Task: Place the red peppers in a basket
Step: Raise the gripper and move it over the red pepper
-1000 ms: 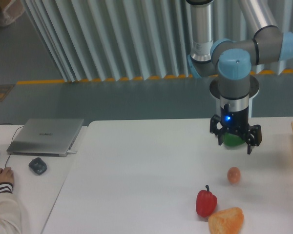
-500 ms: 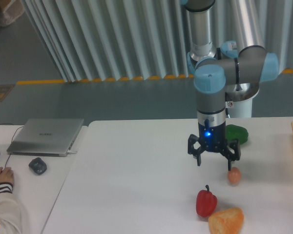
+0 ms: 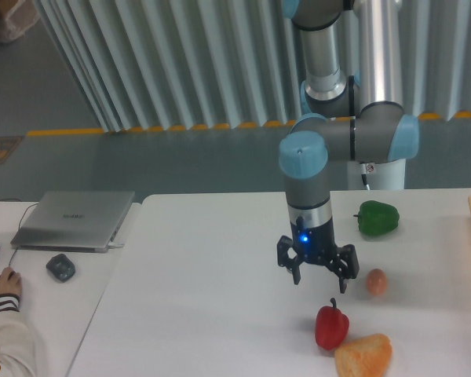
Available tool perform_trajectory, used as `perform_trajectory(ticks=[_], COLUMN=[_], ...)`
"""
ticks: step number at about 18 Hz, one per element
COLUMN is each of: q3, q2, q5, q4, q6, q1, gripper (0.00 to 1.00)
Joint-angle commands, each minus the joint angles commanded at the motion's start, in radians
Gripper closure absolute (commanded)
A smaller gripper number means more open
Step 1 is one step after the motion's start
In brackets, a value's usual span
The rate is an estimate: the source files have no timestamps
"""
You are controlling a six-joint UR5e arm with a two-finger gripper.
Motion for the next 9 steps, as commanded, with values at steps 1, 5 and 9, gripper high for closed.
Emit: perform_trajectory(ticks=[1, 5, 9], q3=[-0.002, 0.002, 0.012], q2=[-0.002, -0.011, -0.029], q5=[0.002, 0.002, 0.002], q4=[0.000, 0.000, 0.002], q6=[0.000, 0.006, 0.012], q1=[0.000, 0.000, 0.002], gripper=[0.00, 0.00, 0.00])
